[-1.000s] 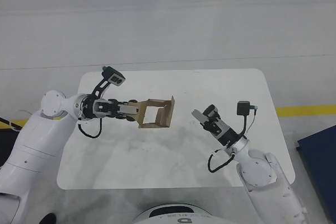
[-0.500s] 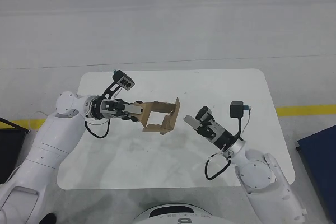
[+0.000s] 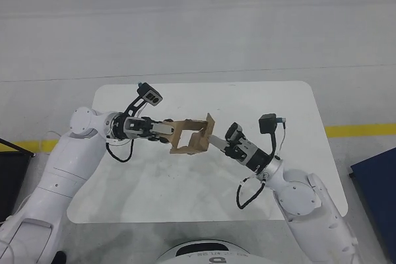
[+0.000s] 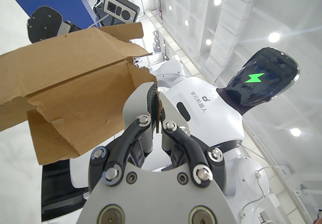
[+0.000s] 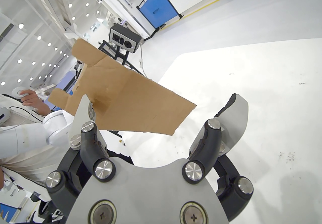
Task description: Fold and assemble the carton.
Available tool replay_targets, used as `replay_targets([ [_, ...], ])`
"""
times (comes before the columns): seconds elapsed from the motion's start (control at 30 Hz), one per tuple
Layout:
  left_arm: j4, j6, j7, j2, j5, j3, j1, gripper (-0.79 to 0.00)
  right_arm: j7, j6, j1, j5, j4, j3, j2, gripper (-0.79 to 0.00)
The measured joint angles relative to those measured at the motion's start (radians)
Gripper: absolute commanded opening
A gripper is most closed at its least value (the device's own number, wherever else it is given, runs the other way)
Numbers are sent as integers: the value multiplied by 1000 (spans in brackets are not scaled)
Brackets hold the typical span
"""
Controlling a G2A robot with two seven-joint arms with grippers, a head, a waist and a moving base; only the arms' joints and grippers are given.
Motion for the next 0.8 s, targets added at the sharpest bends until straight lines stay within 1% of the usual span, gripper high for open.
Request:
replay_targets([
  [0.1, 4, 0, 0, -3, -4, 0, -2, -785, 45, 18, 16, -59, 0, -15, 3, 0],
  [0.33, 17, 0, 0, -8, -31, 0, -8, -785, 86, 65, 41, -200, -25, -54, 6, 0],
  [0.43, 22, 0, 0, -10, -37, 3, -13, -785, 70, 79, 49, -209, -31, -63, 5, 0],
  [0.53, 27, 0, 0, -10, -39, 5, -18, -785, -3, 79, 51, -171, -25, -41, 3, 0],
  [0.57, 28, 0, 0, -10, -40, 6, -19, -785, -31, 60, 51, -164, -22, -30, 3, -323],
  [0.6, 29, 0, 0, -9, -44, 7, -20, -785, -63, 16, 54, -169, -14, -14, 5, -425],
  [0.67, 32, 0, 0, -8, -56, 13, -20, -785, -100, -79, 66, -214, 7, 16, 11, -419],
  [0.7, 35, 0, 0, -7, -60, 19, -22, -785, -122, -133, 72, -257, 20, 40, 15, -394],
  [0.73, 37, 0, 0, -6, -60, 26, -24, -785, -135, -170, 76, -292, 21, 56, 18, -145],
  [0.77, 39, 0, 0, -4, -60, 33, -27, -785, -146, -205, 77, -323, 15, 70, 21, -123],
  [0.8, 42, 0, 0, -1, -56, 43, -32, -785, -159, -245, 76, -354, 2, 88, 25, -74],
])
